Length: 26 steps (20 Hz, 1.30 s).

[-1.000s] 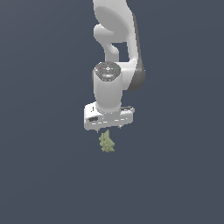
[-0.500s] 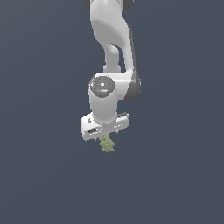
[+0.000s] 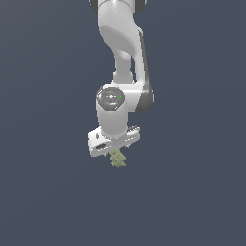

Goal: Pick up the object and move it to a goal position.

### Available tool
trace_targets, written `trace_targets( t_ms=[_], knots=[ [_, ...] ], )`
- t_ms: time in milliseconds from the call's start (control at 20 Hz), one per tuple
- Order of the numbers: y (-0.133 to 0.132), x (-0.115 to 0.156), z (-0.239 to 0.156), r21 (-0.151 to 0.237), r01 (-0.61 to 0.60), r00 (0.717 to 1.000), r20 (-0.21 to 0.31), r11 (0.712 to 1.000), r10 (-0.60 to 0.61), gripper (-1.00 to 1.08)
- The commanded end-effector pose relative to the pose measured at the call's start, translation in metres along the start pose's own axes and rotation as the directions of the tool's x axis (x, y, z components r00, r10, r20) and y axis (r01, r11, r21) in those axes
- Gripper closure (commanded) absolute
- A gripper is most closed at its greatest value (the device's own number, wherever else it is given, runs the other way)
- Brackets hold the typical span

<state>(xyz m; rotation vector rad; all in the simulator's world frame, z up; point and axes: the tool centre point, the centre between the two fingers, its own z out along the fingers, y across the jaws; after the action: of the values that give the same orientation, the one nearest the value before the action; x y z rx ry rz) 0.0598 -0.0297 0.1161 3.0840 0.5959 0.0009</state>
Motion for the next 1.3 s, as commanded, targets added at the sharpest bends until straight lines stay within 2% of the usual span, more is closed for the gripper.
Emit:
trace_targets(
  t_ms=[0, 400, 700, 750, 1250],
  knots=[
    [0.000, 0.000, 0.005, 0.000, 0.001, 1.000, 0.001, 1.000, -0.001, -0.92],
    [-0.001, -0.001, 0.044, 0.001, 0.004, 1.000, 0.000, 1.000, -0.004, -0.92],
    [0.000, 0.000, 0.049, 0.001, 0.005, 1.000, 0.000, 1.000, -0.005, -0.92],
    [0.000, 0.000, 0.049, 0.001, 0.005, 1.000, 0.000, 1.000, -0.005, 1.08],
    [0.000, 0.000, 0.049, 0.001, 0.005, 1.000, 0.000, 1.000, -0.005, 1.08]
  ],
)
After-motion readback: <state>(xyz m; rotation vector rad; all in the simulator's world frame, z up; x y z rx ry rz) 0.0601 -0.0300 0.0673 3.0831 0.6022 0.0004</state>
